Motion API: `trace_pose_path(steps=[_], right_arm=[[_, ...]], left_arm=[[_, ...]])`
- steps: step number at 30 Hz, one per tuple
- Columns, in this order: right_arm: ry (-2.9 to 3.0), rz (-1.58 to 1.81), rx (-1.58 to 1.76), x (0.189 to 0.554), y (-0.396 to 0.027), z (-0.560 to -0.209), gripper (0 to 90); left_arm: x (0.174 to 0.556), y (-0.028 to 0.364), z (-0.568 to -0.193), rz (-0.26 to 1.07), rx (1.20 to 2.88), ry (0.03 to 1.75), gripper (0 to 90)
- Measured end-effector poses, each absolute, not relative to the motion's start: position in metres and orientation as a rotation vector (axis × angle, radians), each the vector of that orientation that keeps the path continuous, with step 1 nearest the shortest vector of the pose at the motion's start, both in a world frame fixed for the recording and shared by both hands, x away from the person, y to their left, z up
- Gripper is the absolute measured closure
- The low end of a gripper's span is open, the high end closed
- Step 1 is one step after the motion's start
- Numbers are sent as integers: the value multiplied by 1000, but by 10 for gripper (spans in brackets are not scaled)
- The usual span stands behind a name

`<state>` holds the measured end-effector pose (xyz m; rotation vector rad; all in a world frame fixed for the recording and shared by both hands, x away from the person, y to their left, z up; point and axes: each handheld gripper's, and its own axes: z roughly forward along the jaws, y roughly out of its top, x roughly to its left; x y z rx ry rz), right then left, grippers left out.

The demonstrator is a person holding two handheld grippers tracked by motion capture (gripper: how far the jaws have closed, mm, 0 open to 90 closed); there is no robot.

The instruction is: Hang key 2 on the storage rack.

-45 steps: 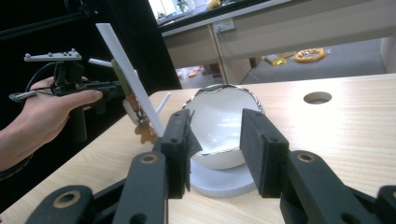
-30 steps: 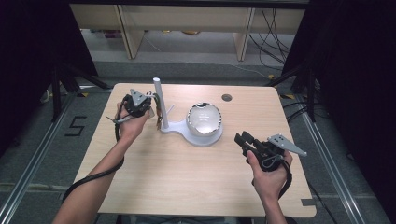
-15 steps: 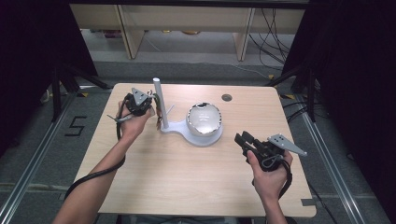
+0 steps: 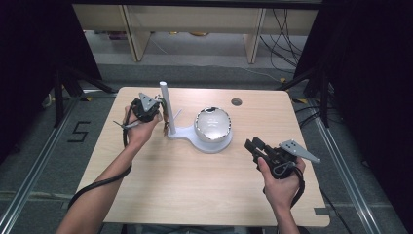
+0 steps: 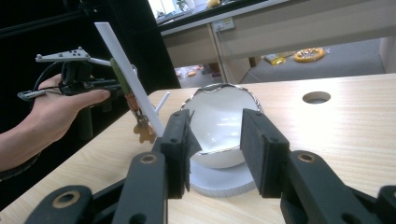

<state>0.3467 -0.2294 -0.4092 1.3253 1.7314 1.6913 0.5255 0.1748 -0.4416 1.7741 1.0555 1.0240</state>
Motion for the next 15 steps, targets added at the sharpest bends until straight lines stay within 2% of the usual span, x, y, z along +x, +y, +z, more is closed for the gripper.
trace_pose_path(steps=[15], right_arm=[[1730,1679,1315,347,-231,-410,634]], left_arm=[[522,170,-444,1037,1781,1035,810]])
